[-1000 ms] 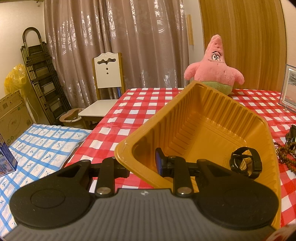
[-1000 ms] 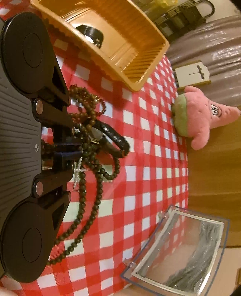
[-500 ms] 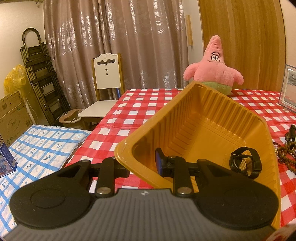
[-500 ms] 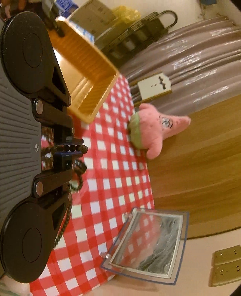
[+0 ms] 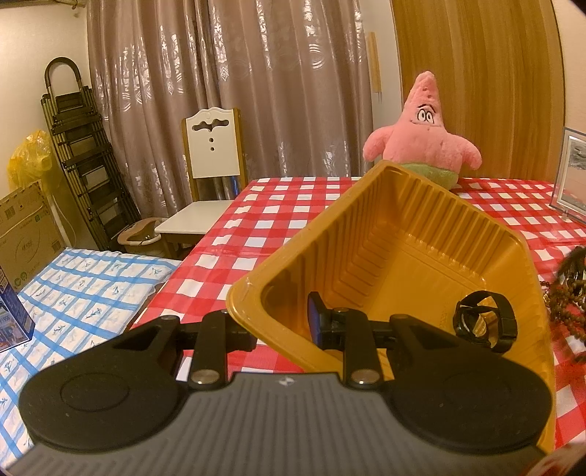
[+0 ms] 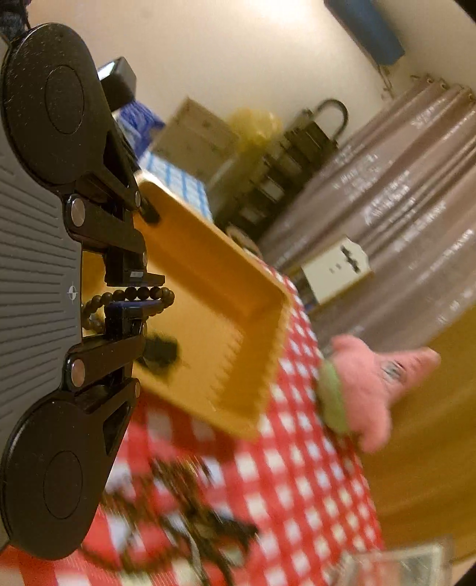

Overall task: Organize jewelry
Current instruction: 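Carry the bead strand toward the tray with the right tool, then open the right tool over the tray to drop the bead strand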

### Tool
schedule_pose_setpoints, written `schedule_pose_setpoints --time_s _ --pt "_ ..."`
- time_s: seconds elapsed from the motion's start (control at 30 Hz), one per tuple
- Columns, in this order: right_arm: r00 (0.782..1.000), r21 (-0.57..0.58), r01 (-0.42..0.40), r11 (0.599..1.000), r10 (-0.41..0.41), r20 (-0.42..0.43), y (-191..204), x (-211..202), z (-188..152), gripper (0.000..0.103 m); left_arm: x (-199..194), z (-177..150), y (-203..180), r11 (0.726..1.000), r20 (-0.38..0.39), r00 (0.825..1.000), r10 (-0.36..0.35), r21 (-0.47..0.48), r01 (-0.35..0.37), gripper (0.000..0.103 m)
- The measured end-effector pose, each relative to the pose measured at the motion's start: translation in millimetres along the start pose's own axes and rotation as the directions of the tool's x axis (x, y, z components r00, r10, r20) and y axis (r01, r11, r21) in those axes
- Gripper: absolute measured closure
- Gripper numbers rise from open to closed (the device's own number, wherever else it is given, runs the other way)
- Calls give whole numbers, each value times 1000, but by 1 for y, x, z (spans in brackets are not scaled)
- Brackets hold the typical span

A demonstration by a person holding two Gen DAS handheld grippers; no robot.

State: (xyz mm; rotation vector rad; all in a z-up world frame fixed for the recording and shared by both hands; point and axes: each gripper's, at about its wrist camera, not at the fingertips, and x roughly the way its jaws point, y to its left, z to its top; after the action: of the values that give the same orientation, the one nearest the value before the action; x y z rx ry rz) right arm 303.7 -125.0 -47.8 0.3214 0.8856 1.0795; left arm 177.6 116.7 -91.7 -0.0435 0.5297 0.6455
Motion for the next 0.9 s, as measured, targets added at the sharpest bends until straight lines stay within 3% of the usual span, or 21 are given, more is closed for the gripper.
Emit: schedule_pose_setpoints --time_s 0.23,0.43,0.47,0.5,0.57,0.9 --pt "998 -47 -4 999 1 -62 22 58 -21 96 -1 0 1 1000 -2 1000 0 -3 0 79" --pt "992 -102 56 993 -66 -106 26 86 -31 95 -1 0 1 1000 -1 1000 0 -1 0 79" --pt "992 -111 59 992 -71 -105 26 85 -33 90 -1 0 1 1000 -1 1000 1 -1 -1 79" --pt "992 -122 64 990 -77 -99 26 83 -33 75 -1 0 1 1000 0 1000 0 -1 0 79" --pt "993 -145 79 986 -91 -79 29 77 -35 56 -1 0 1 1000 0 1000 1 -1 -1 79" --pt "981 -246 194 950 -195 21 28 16 -47 56 -1 0 0 1000 0 1000 2 -1 -2 79"
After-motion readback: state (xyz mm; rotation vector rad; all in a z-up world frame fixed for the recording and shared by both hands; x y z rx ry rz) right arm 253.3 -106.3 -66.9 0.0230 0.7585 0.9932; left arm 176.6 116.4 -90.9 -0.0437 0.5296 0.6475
